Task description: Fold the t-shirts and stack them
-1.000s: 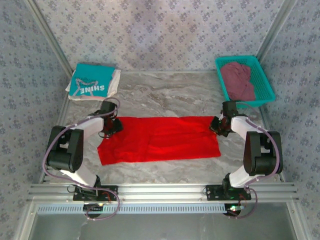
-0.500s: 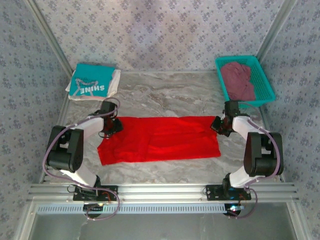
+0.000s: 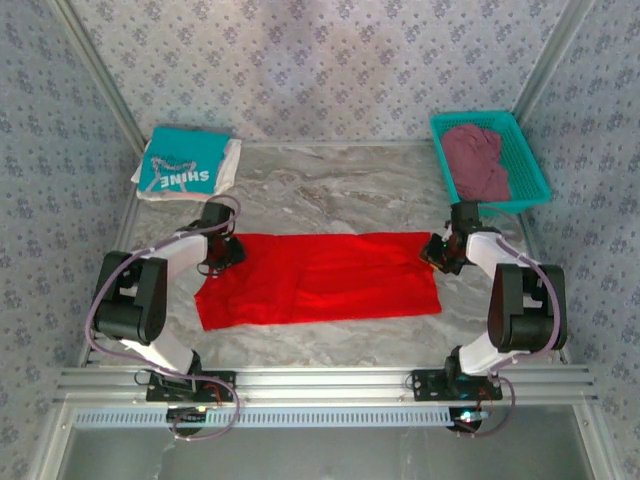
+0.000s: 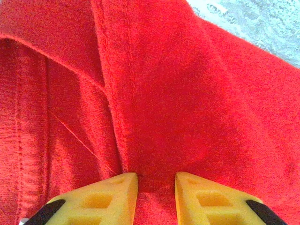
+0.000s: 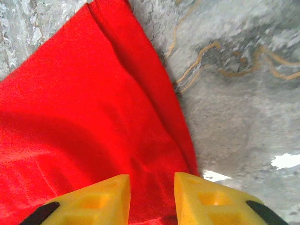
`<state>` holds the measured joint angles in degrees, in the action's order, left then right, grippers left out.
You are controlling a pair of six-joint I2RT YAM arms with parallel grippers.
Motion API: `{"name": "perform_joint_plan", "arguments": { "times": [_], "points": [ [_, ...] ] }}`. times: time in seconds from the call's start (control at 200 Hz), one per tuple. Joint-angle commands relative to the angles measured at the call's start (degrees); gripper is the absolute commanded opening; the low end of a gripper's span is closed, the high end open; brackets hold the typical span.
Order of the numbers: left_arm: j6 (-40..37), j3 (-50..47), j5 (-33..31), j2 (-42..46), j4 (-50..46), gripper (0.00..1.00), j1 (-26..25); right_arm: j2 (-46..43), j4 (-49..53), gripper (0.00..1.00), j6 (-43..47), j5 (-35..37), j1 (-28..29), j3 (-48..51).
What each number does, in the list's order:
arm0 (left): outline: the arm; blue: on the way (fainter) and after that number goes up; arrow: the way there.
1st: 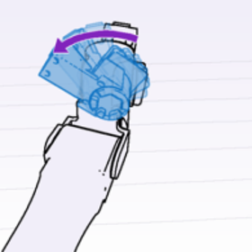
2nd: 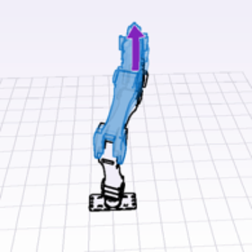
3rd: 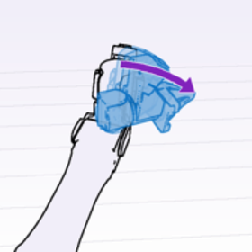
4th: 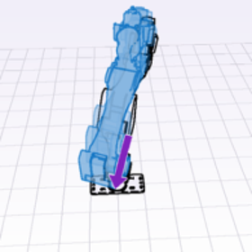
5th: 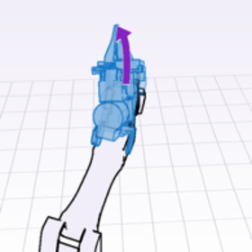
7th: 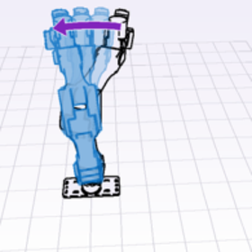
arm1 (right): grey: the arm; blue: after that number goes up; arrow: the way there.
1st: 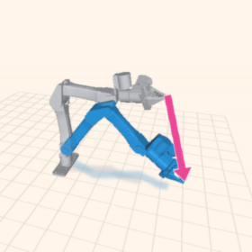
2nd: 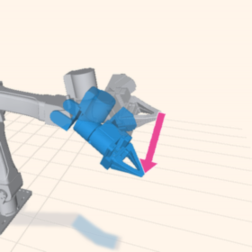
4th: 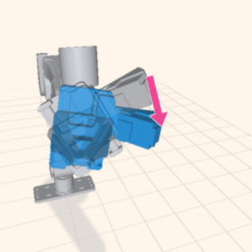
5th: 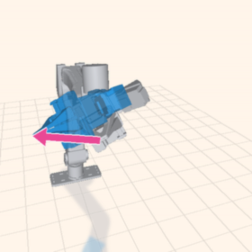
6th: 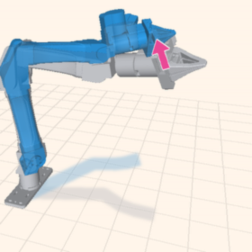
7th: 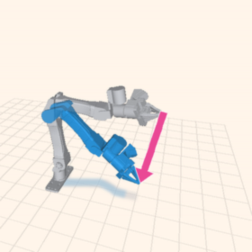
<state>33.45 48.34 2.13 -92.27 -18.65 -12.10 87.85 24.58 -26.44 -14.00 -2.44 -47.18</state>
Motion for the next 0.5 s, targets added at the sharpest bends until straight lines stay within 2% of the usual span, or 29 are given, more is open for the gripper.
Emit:
{"name": "perform_joint_plan", "arguments": {
  "times": [0.0,0.31,0.375,0.495],
  "points": [
    [-0.9,0.3,-0.2,-1.1,-2.7,0.28,0.1,1.1,-0.6,0.38,-1.4,-2.8,0.6,0.7],
    [-0.9,0.2,-0.3,-0.9,-2.7,0.28,0.1,1.3,-5.8,0.38,-4.7,-5.1,1.7,2.6],
    [-1.0,0.2,-0.3,-1.0,-2.7,0.28,0.1,1.0,-6.5,0.34,-5.5,-4.8,1.7,2.9],
    [-0.9,0.1,-0.4,-1.1,-2.8,0.28,0.1,0.2,-7.7,0.21,-6.7,-4.0,1.6,3.3]
  ]
}}
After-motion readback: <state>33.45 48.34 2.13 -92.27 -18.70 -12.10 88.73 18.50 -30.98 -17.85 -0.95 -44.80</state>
